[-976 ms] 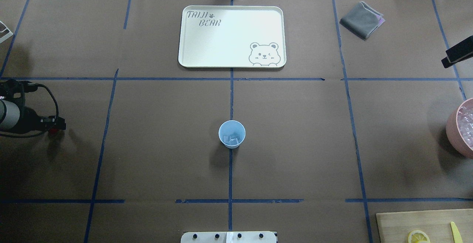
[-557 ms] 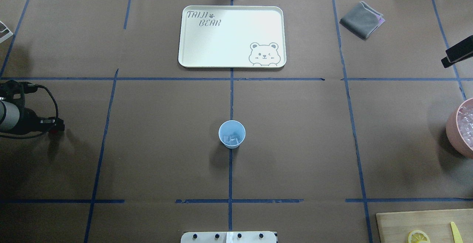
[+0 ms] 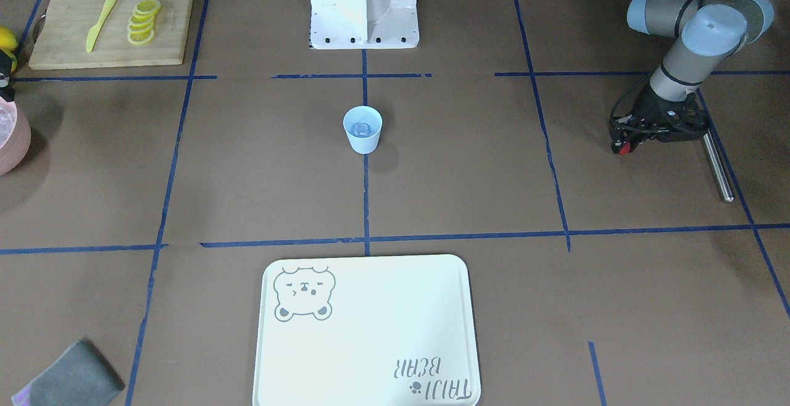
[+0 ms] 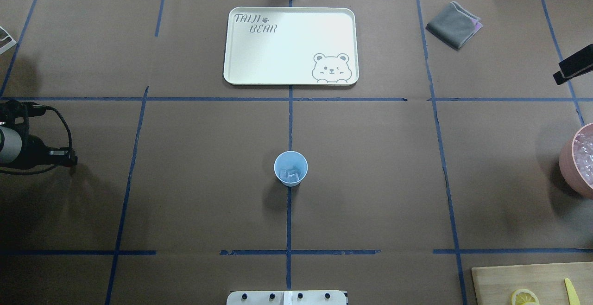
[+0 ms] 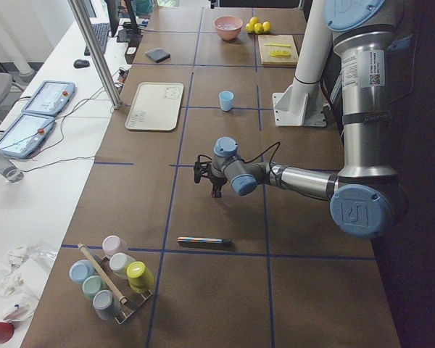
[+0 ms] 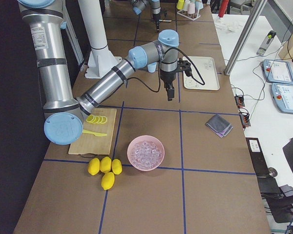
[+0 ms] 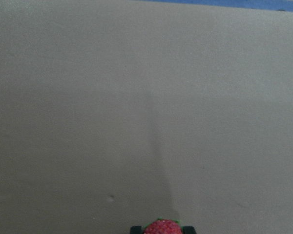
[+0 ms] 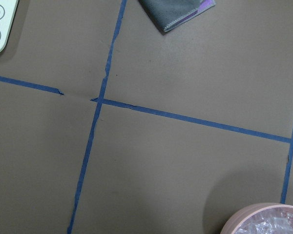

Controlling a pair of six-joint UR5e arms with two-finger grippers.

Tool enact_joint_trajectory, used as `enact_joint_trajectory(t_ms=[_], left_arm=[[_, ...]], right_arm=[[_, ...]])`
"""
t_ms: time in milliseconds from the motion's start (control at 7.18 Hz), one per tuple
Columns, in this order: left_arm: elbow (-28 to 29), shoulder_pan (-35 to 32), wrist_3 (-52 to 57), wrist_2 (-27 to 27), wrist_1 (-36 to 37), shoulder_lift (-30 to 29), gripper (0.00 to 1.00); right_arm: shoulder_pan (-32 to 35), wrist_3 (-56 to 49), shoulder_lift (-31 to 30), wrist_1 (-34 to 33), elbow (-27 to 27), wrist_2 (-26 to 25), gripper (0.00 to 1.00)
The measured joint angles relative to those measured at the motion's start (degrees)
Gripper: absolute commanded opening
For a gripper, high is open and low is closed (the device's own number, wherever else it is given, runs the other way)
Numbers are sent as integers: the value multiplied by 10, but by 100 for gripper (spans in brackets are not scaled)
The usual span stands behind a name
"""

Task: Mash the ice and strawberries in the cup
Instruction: 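Grasp the red strawberry with the left gripper, then carry the strawberry with the left gripper over the light-blue cup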

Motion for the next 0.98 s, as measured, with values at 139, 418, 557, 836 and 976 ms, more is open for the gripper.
enact_joint_trajectory(t_ms=[139, 418, 557, 836, 976], left_arm=[[-18, -3, 0, -25, 6, 0, 1], [-68, -8, 0, -57, 70, -18, 1], [-98, -8, -1, -61, 138, -48, 1], [-141, -5, -16, -63, 291, -148, 1], [-149, 7, -45, -63, 356, -209, 1]], right_arm=[[4, -2, -1, 0, -1, 0, 99], [32, -43, -15, -1, -10, 4, 99], [59, -86, -25, -1, -27, 15, 99], [118, -182, -49, 1, -73, 42, 99], [143, -220, -68, 17, -96, 50, 99]])
